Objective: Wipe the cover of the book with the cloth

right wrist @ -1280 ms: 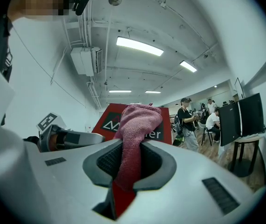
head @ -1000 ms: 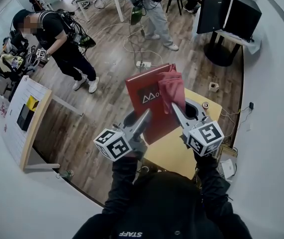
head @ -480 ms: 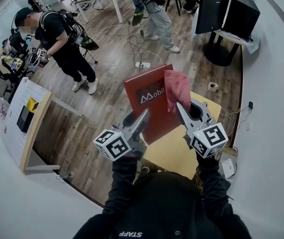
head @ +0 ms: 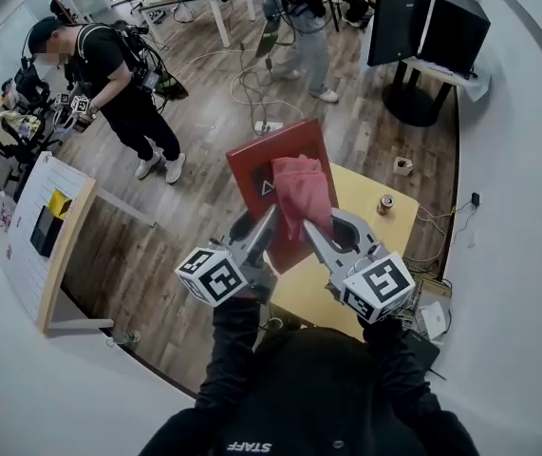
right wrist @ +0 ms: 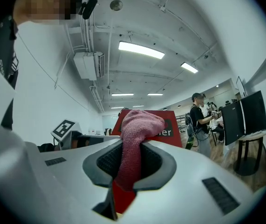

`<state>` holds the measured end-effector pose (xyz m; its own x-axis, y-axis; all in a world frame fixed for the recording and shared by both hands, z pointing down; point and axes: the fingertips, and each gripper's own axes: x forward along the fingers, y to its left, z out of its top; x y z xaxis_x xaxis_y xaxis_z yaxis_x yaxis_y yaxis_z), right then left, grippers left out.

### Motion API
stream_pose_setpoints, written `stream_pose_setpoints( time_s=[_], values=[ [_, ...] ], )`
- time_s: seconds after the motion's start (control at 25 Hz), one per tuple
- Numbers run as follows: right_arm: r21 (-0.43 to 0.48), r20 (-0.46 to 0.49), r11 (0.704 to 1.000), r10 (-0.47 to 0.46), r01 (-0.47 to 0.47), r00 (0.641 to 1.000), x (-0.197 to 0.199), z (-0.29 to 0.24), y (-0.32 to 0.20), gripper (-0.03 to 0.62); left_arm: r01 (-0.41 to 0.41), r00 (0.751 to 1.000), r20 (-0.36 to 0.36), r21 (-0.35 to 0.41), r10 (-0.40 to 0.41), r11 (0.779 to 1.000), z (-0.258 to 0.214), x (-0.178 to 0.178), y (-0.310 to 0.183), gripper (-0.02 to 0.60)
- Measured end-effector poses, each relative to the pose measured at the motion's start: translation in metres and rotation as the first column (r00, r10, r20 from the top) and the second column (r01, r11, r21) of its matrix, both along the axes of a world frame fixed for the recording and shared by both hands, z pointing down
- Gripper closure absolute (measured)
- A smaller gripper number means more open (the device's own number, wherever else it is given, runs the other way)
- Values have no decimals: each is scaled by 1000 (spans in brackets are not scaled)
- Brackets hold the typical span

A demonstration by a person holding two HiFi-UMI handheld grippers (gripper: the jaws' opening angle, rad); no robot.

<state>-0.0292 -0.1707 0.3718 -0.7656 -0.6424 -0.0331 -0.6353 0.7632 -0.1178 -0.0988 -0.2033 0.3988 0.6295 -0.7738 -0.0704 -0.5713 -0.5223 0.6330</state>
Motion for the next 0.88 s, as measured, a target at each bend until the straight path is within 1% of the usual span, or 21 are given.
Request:
stream_pose_setpoints(
  time_s=[0.16,0.32,0.52,0.88],
  values=[
    [-16,7,999,-35,35,999,-11,6,9,516,1,1000,-3,4,-1,1000,0,3,2,402],
    [-37,11,998,-49,49,999,-18,13,11,516,-1,1000,-12,-1,1,1000,-3,4,5,402],
    [-55,6,998,-44,44,999,-19,20,6,516,-8,1000,-28,3,8,1000,-4,3,5,402],
    [-60,-22,998,-12,10,1000,-9,26,-5,516,-5,1000,-27,6,6,1000,-6,0,6,402]
  ],
)
